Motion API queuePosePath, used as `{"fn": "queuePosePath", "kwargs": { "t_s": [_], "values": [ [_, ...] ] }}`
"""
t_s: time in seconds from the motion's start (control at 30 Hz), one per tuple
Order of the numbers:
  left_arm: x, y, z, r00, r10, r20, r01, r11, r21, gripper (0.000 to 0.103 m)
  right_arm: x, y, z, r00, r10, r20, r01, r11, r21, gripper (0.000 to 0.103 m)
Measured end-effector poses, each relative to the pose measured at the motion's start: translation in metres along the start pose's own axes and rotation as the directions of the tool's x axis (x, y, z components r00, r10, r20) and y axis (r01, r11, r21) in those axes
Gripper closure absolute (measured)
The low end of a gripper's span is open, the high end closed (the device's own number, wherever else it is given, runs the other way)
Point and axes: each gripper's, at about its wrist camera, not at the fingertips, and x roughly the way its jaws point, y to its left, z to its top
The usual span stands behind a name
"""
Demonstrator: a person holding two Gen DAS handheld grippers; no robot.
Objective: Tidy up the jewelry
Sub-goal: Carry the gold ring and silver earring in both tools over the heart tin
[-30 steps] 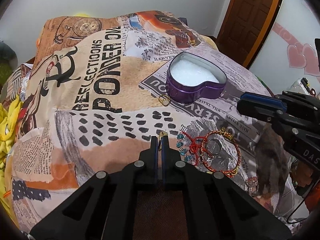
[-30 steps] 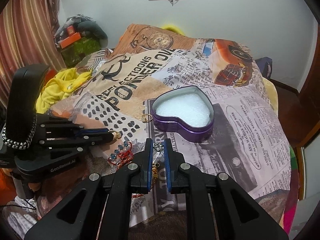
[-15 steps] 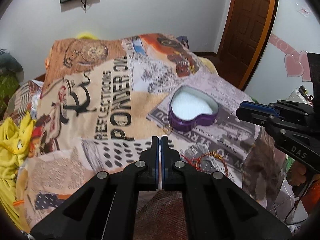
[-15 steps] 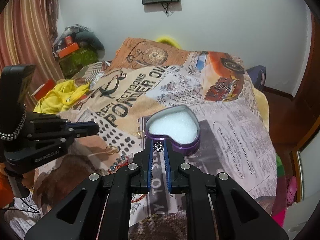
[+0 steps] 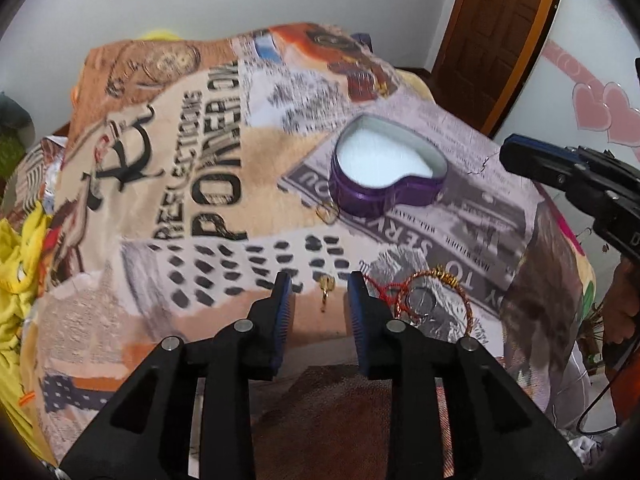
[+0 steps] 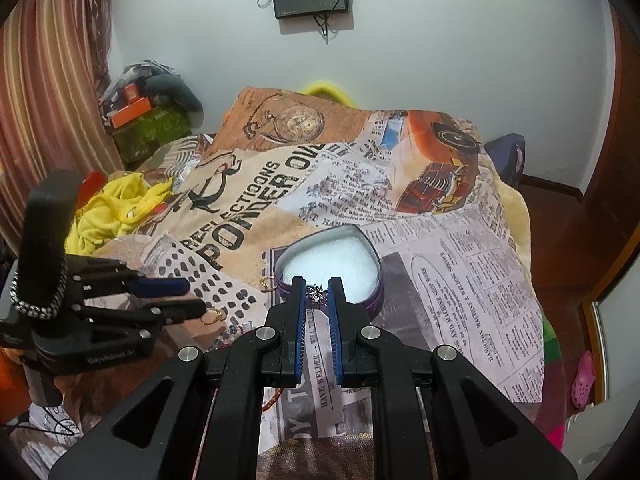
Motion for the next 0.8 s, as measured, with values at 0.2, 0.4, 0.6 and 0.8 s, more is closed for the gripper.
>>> {"fn": "queuePosePath", "kwargs": {
  "t_s": [0.2, 0.4, 0.6, 0.8],
  "values": [
    [0.017, -0.001, 0.001, 1.000, 0.002, -0.025, -0.002, 1.000, -0.003, 0.075, 0.007, -0.004, -0.005, 1.000, 0.011, -0.022, -0.010, 1.000, 0.010, 0.093],
    [0.022, -0.006, -0.002, 1.000, 0.016, -0.010, -0.015, 1.000, 0.010, 0.095, 0.009, -0.005, -0.007, 0.999, 0.013, -0.034, -0.013, 1.000, 0.012, 0.093],
    [0.018, -0.008, -0.003, 1.000, 0.016, -0.002, -0.015, 1.000, 0.023, 0.095, 0.009, -0.006, -0.007, 0.999, 0.012, -0.032, -0.012, 1.000, 0.012, 0.093],
    [0.005, -0.007, 0.002, 1.000, 0.014, 0.027, -0.015, 1.000, 0.020, 0.095, 0.007, -0.008, -0.004, 1.000, 0.009, -0.022, -0.009, 1.000, 0.017, 0.093]
  ]
}}
